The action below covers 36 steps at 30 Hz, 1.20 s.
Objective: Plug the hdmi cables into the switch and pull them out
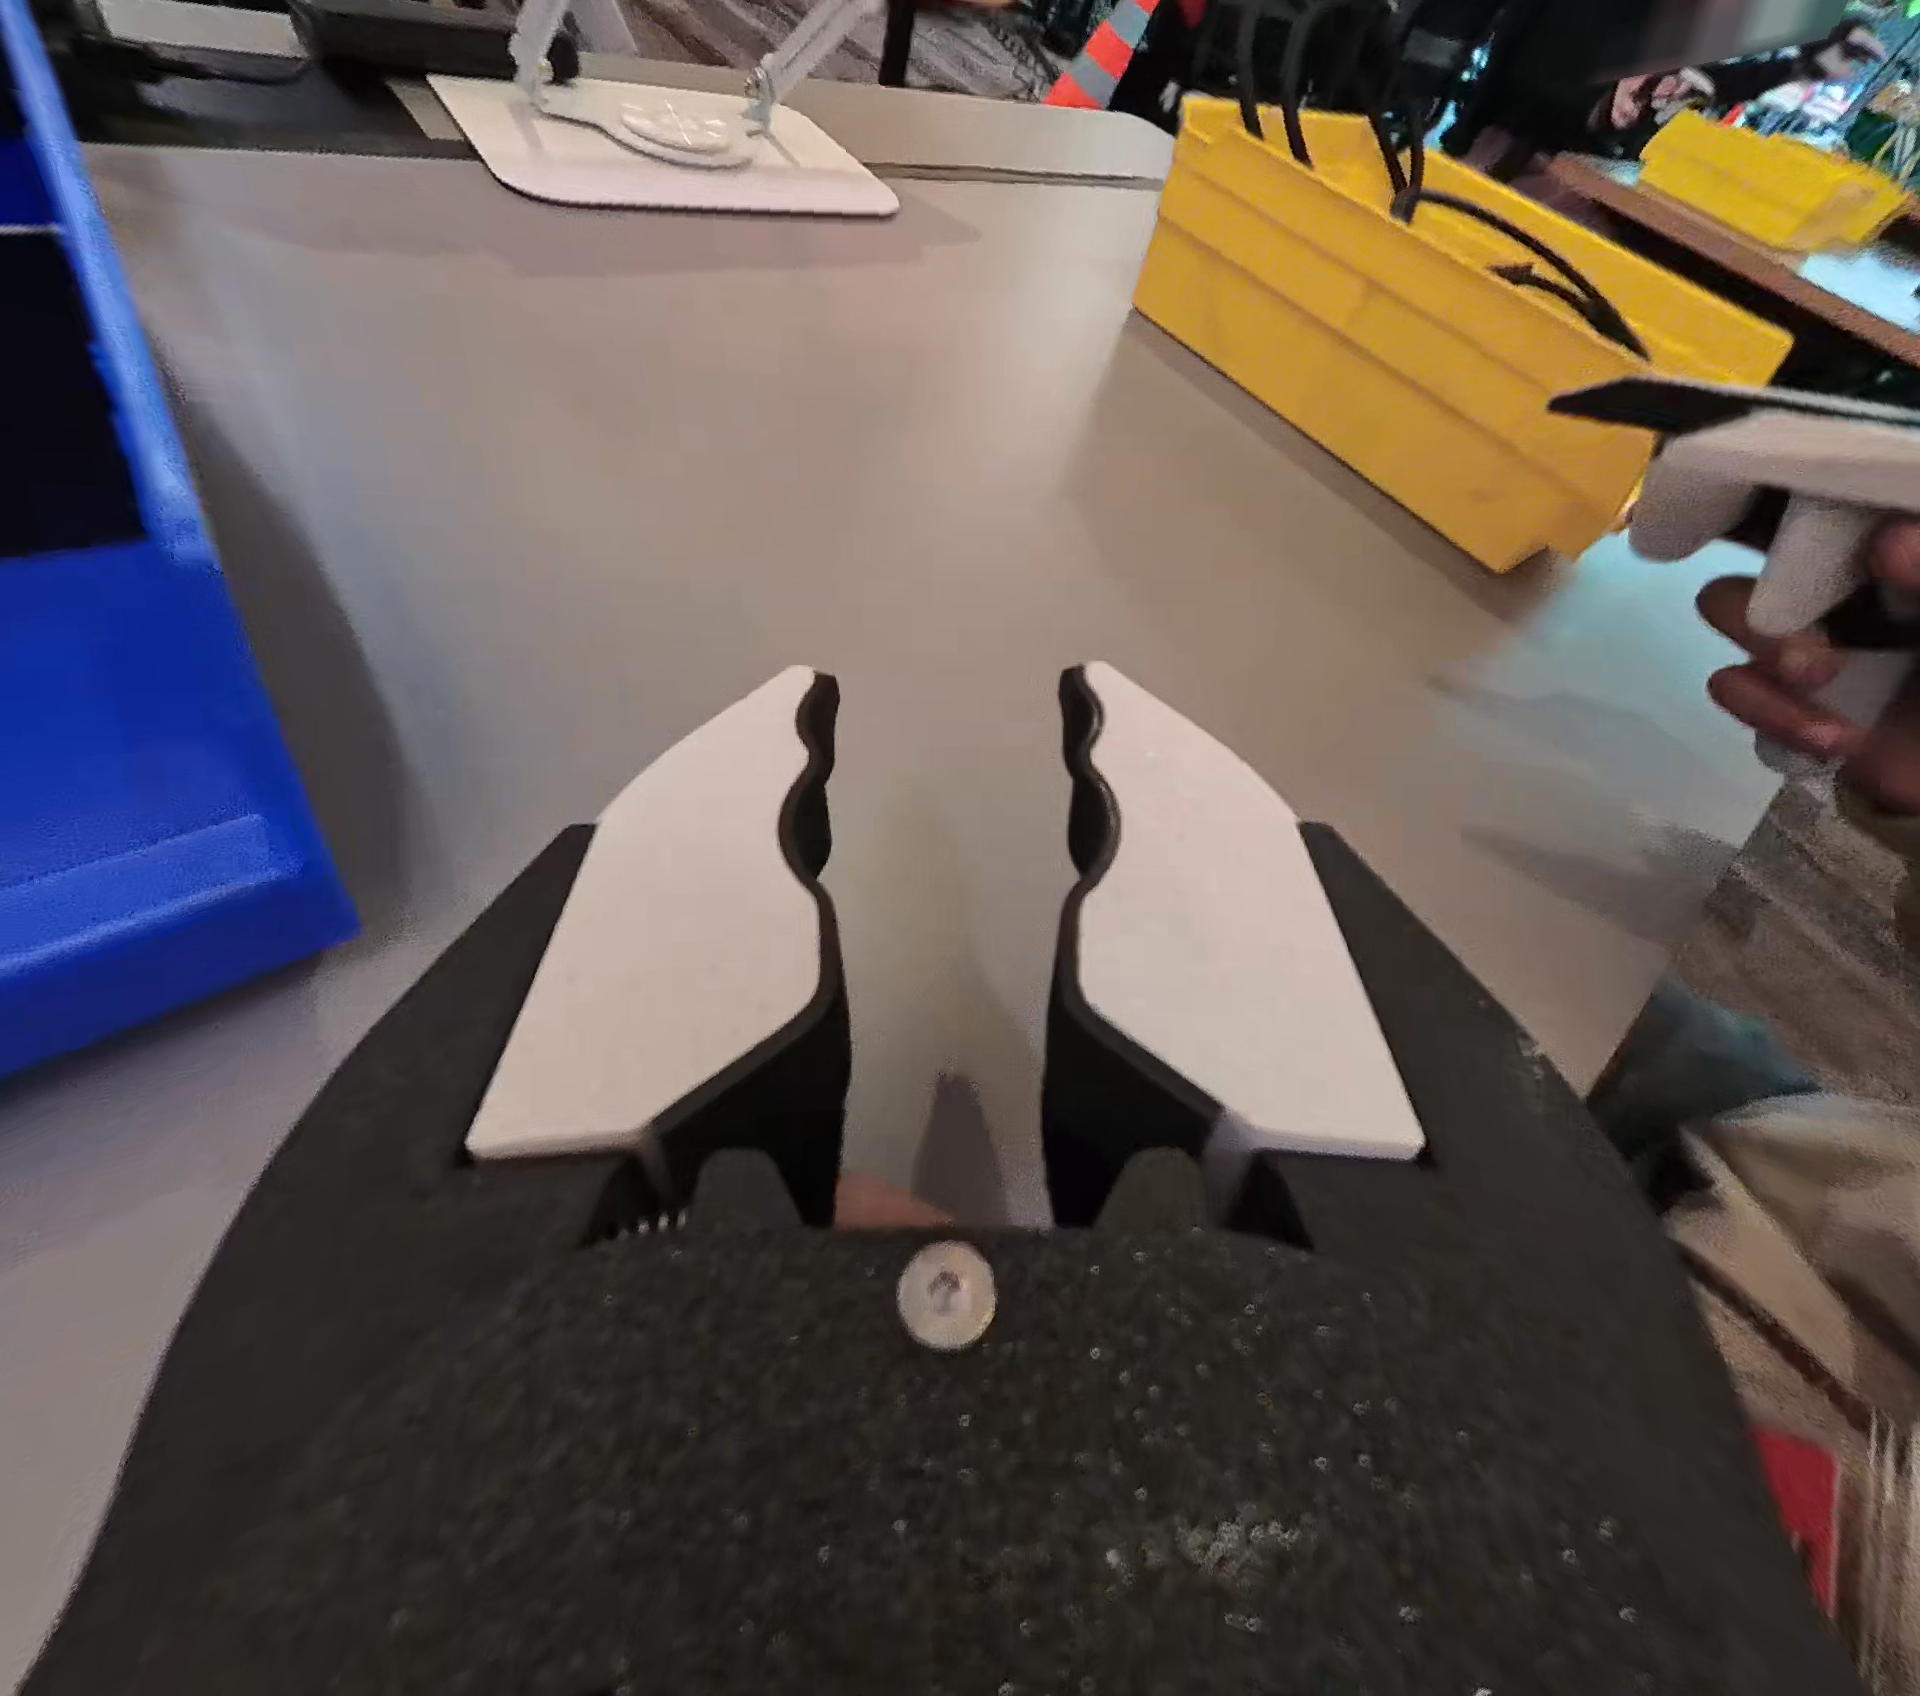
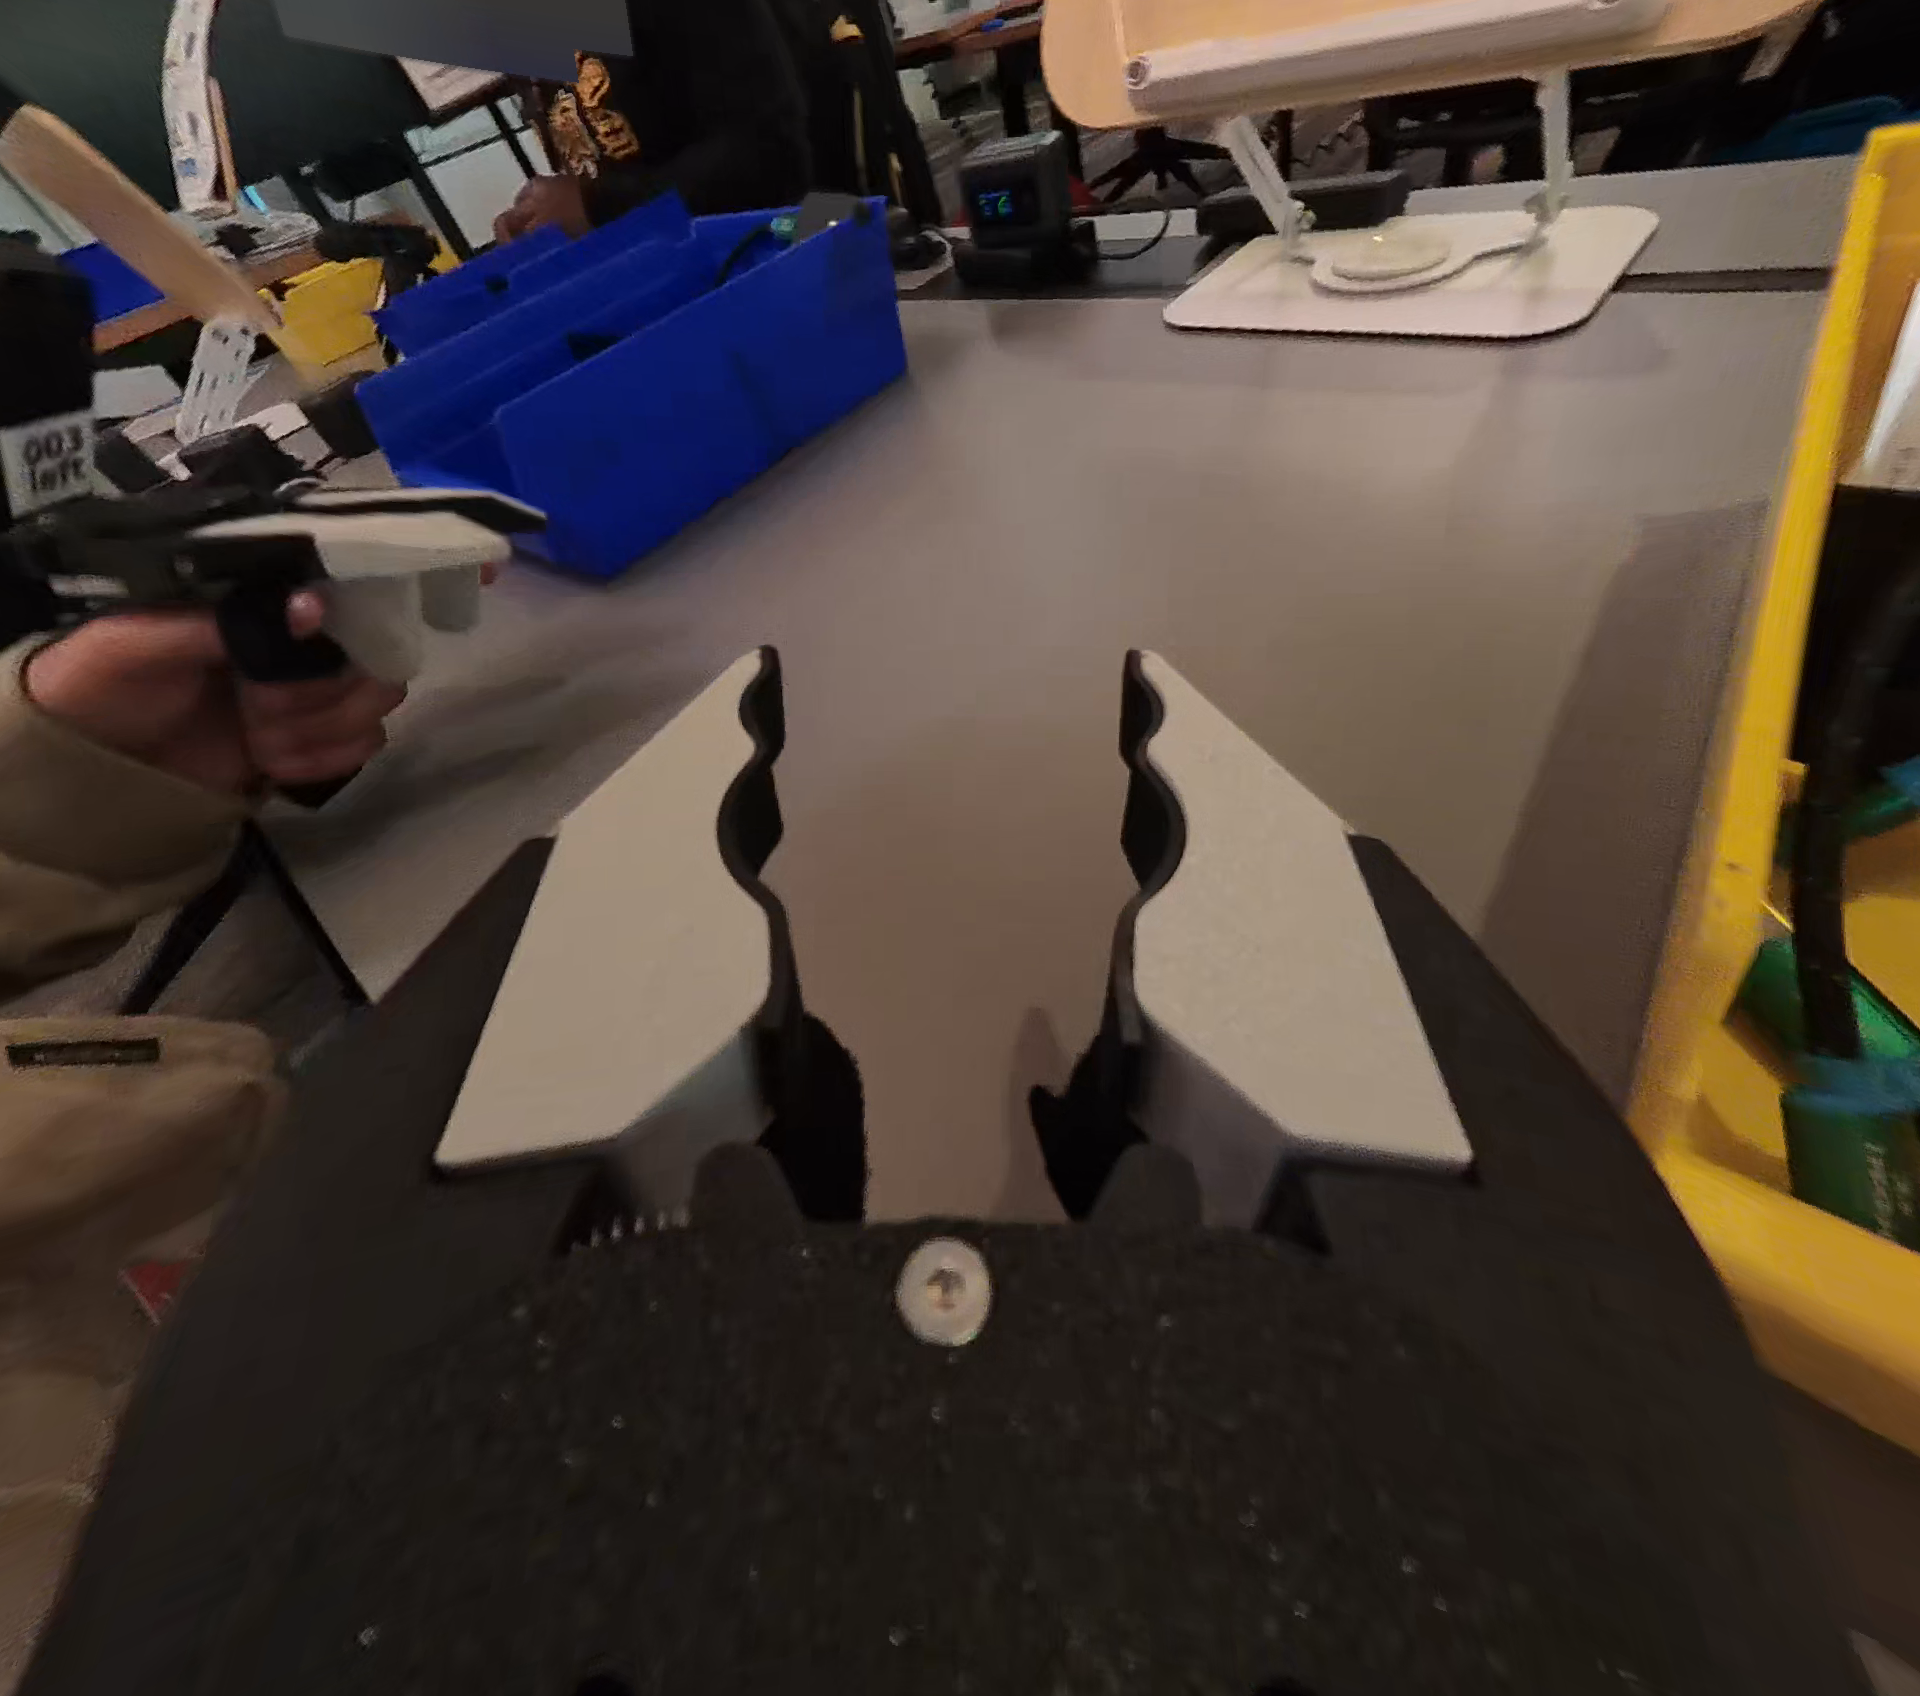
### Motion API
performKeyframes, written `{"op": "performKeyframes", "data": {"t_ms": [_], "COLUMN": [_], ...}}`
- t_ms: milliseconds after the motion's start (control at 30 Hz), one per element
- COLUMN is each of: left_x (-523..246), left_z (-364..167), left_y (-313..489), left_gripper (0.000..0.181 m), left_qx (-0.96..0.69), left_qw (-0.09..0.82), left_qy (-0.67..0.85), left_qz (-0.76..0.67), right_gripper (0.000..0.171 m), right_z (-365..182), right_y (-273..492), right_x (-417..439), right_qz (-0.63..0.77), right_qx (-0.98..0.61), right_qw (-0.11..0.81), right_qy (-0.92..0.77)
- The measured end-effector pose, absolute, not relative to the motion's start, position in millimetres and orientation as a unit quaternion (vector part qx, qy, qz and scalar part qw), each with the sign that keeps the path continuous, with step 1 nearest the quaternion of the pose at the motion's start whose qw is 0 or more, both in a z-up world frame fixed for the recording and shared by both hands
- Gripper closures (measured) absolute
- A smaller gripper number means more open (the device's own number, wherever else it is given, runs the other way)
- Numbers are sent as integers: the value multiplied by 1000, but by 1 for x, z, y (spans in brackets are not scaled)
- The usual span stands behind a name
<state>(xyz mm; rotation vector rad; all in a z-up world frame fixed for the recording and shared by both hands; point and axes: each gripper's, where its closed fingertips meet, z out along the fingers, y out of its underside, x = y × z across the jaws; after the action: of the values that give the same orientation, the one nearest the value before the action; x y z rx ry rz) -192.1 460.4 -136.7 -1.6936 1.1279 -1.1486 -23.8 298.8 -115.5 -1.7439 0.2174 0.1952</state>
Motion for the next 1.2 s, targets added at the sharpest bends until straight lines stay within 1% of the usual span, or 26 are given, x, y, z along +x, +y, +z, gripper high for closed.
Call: {"op": "performKeyframes", "data": {"t_ms": [100,167,200,300,333,400,467,567,633,667,700,767,800,967,1067,1200], "left_x": [-195,-198,-198,-192,-188,-178,-162,-136,-121,-115,-113,-113,-112,-111,-109,-106], "left_z": [-108,-91,-84,-68,-67,-70,-79,-102,-111,-115,-120,-128,-127,-128,-131,-132], "left_y": [469,491,504,540,564,621,669,719,740,748,757,774,777,772,769,760], "left_gripper": [134,132,128,117,117,110,106,98,94,94,94,96,97,104,104,119], "left_qx": [-664,-679,-690,-704,-717,-747,-765,-786,-794,-795,-800,-812,-810,-800,-803,-800], "left_qw": [390,383,364,253,229,210,186,115,68,61,74,123,133,102,91,85], "left_qy": [438,433,434,447,439,410,384,340,279,255,243,241,239,243,251,287], "left_qz": [-465,-451,-450,-491,-492,-479,-483,-504,-536,-547,-543,-517,-519,-538,-533,-520], "right_gripper": [108,110,111,112,112,112,112,112,112,113,113,113,113,114,116,116], "right_z": [-111,-110,-110,-113,-113,-113,-113,-112,-112,-113,-114,-115,-116,-118,-116,-108], "right_y": [300,300,300,301,301,302,304,305,306,307,307,308,309,313,314,313], "right_x": [-27,-30,-33,-35,-36,-39,-41,-42,-44,-45,-46,-49,-49,-50,-50,-50], "right_qz": [53,41,41,39,44,61,73,79,82,87,96,111,113,131,156,193], "right_qx": [-755,-752,-753,-756,-756,-753,-751,-748,-749,-749,-749,-749,-749,-748,-739,-721], "right_qw": [651,656,656,653,653,655,655,658,658,657,655,653,653,650,655,666], "right_qy": [66,48,39,24,22,22,21,13,6,3,1,-5,-6,-8,2,16]}}
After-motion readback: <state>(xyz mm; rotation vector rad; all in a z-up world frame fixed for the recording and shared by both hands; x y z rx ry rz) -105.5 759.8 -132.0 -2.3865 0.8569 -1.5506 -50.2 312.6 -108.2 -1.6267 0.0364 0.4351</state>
